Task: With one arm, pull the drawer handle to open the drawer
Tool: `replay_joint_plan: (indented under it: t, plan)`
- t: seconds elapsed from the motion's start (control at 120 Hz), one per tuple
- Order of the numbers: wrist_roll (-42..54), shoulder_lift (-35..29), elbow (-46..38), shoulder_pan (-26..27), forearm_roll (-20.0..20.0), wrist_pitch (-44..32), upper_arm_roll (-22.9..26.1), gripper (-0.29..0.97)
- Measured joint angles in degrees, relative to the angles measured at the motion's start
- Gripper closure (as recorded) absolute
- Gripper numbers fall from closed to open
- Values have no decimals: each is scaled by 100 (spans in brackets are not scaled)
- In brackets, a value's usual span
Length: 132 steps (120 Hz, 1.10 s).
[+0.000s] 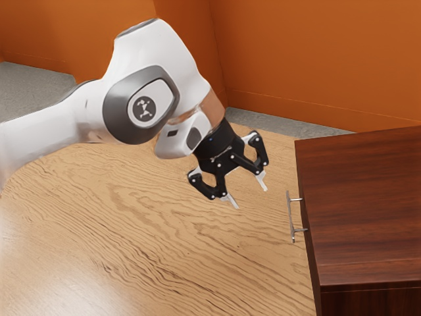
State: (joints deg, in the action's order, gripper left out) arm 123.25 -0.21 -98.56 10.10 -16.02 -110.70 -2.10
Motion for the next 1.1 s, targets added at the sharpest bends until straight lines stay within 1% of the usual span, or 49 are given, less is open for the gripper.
replay_joint_plan:
  t: [0.15,0.3,0.575,0.9,0.975,1.1]
  plan:
    - [254,101,11,108,-81,-175,8,40]
    - [453,161,25,200,-176,-297,20,43]
    - [710,256,27,180,-352,-422,181,48]
    - [896,488,8,199,-475,-525,183,64]
    - [926,379,-84,223,-473,-545,183,66]
    - [971,-18,-517,261,-439,-600,177,69]
